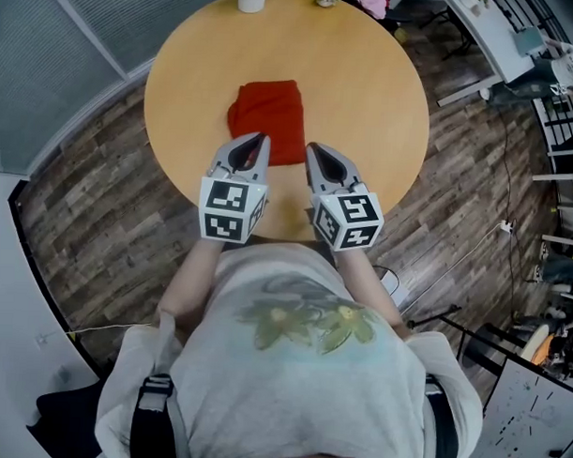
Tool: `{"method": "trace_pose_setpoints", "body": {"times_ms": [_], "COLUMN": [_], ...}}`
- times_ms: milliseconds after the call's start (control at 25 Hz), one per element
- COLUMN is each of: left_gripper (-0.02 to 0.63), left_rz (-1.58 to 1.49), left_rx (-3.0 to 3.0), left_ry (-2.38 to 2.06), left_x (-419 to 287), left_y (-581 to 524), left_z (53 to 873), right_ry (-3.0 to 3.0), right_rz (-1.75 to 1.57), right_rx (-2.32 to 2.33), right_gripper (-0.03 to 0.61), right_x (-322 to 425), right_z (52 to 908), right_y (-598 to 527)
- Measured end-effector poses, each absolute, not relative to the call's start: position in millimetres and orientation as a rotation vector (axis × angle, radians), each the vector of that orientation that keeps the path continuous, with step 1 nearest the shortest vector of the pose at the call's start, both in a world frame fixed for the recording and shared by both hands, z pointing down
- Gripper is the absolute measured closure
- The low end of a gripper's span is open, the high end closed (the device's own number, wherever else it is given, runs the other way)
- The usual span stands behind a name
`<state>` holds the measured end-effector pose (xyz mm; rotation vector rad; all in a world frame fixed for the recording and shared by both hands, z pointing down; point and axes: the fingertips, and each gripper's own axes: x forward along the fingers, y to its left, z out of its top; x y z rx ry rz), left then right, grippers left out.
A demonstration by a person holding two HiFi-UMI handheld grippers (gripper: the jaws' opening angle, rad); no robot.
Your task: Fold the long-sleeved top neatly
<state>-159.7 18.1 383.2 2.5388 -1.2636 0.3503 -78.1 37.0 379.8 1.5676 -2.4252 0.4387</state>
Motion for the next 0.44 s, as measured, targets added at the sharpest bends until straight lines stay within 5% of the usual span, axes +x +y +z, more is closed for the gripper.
{"method": "trace_pose_setpoints", "body": {"times_ms": [440], "left_gripper": [0.609], "left_rz": [0.376], "left_rx": [2.524], "left_ry": [-1.246], "left_x": [-157], "left_y": [19], "left_z": [392], "right_ry": [-2.458], "right_rz": [0.56], "right_rx": [1.489], "right_gripper": [0.56], "right_x": [-84], "right_z": [393], "right_y": [36]}}
